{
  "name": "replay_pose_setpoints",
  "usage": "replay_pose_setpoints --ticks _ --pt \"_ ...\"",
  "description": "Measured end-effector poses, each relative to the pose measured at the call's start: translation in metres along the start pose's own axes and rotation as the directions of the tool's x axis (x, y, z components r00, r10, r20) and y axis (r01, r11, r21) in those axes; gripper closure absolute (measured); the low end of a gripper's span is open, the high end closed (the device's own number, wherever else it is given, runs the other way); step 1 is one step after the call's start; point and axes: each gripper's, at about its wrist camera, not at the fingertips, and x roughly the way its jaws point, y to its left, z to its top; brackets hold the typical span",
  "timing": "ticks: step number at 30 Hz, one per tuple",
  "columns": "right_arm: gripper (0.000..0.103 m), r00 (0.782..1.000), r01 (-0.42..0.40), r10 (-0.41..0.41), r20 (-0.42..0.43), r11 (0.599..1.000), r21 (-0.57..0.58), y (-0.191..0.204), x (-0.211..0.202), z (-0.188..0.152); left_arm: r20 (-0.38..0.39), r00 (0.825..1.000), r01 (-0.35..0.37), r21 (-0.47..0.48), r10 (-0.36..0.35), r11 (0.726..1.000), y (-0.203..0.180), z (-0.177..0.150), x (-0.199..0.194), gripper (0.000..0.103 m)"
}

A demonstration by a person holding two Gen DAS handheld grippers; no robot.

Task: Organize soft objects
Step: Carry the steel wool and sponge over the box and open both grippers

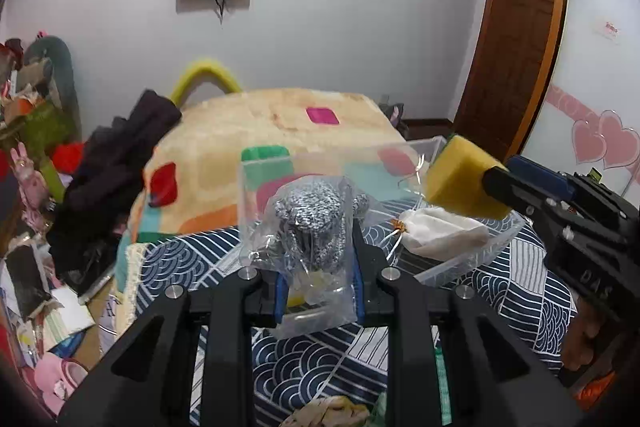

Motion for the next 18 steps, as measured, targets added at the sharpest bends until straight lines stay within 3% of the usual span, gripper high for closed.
replay_pose_setpoints --ticks 7,18 --pt "0.068 0.997 0.013 -0.016 -0.074 0.999 -0.033 0.003 0.024 -0.007 -0.074 0.997 0.005 0.005 -0.004 1.0 -0.003 -0.005 0.036 0.078" --pt "0.063 0.981 0.014 -0.026 -0.19 0.998 -0.064 0.002 0.048 -0.015 -0.143 0.99 0.008 -0.006 -0.009 1.0 -0.003 -0.014 0.056 0.076"
